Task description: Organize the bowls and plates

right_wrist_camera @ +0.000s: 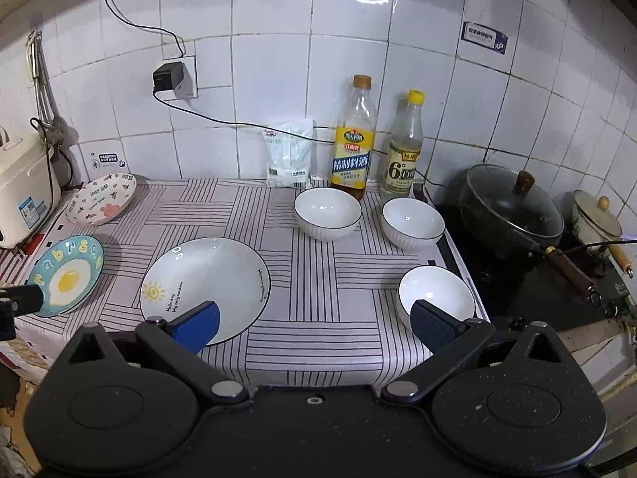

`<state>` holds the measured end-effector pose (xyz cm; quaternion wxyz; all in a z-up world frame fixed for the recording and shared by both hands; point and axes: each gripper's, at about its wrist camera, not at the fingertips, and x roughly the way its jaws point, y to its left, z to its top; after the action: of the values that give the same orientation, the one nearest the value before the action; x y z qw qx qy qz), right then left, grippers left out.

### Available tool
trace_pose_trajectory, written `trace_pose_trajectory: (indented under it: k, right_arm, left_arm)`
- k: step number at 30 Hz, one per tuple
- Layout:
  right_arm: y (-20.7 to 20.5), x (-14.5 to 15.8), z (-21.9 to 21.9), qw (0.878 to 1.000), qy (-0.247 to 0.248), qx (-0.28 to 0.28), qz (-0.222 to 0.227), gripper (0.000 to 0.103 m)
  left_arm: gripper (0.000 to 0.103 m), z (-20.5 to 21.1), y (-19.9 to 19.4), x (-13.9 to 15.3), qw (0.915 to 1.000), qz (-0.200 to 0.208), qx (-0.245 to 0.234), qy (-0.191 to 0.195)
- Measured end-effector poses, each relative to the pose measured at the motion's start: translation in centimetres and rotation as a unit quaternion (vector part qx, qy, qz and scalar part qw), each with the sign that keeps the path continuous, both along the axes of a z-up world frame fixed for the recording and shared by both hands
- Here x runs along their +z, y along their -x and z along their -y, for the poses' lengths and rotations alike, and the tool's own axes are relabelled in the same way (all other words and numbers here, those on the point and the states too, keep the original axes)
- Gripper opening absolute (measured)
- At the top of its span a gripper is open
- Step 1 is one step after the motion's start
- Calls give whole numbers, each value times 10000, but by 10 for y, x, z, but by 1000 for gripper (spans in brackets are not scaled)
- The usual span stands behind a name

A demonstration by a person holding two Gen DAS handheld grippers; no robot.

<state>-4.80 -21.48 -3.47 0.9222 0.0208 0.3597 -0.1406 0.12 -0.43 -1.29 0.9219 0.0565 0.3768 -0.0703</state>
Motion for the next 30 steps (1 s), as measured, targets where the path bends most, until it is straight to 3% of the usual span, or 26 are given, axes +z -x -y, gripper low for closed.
trace_pose_trajectory:
  k: [7, 13, 24, 30]
  right_arm:
    - [7, -4, -3, 9999, 63, 42, 115, 103]
    - [8, -7, -10, 9987, 499, 3, 117, 103]
    - [4, -7, -15, 9988, 421, 144, 218, 103]
    - [1, -11, -16, 9972, 471, 308, 500, 103]
  left_arm:
    - [102, -3, 2, -6, 10000, -17, -45, 67]
    - [102, -5, 5, -9, 9998, -115, -70, 163]
    - [102, -4, -1, -8, 9998, -162, -70, 67]
    - [102, -2, -13, -17, 9994, -230, -226, 154]
